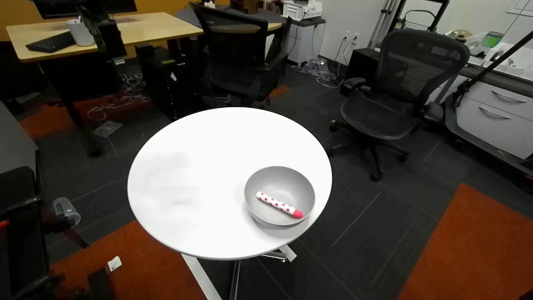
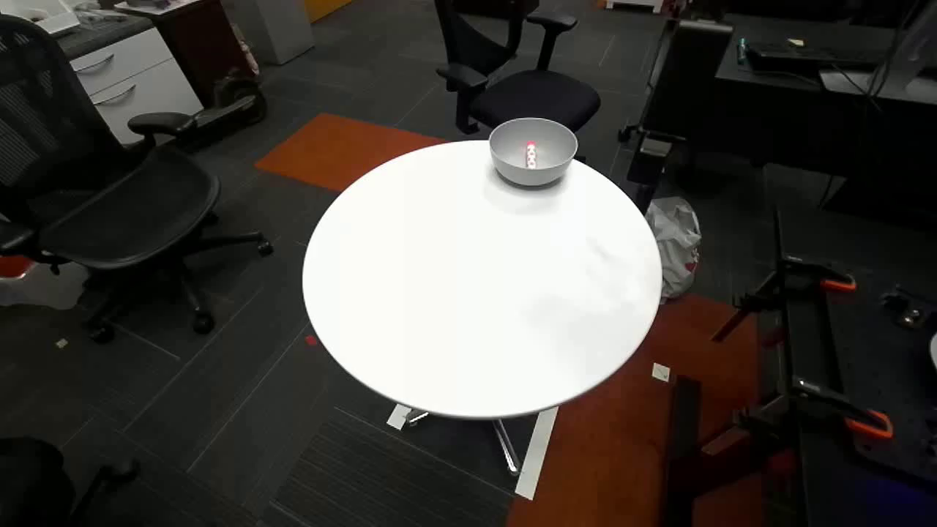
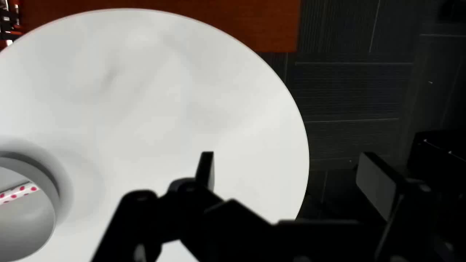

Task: Pick the marker from the bowl and put it on the table

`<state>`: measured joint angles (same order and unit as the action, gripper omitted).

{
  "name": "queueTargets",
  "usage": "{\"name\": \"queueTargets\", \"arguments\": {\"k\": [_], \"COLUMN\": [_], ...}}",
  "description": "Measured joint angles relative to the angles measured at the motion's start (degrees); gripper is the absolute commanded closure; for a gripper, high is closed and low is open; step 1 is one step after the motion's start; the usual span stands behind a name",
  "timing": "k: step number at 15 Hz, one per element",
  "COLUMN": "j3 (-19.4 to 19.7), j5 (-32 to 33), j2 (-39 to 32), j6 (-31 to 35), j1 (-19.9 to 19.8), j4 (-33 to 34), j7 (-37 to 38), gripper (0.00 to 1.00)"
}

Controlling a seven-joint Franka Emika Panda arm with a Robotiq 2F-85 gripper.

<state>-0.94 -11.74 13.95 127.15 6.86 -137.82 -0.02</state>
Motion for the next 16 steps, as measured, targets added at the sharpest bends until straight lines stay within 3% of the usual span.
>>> {"name": "queueTargets", "arguments": {"k": [10, 16], "j3": [0.0, 1.23], "j5": [0.02, 2.62], "j2": [-0.02, -4.2], "j6": [1.06, 11.99], "j1": [-0.61, -6.7], "j4": [0.13, 3.64], "j7": [0.75, 9.54], "gripper": [0.0, 0.0]}}
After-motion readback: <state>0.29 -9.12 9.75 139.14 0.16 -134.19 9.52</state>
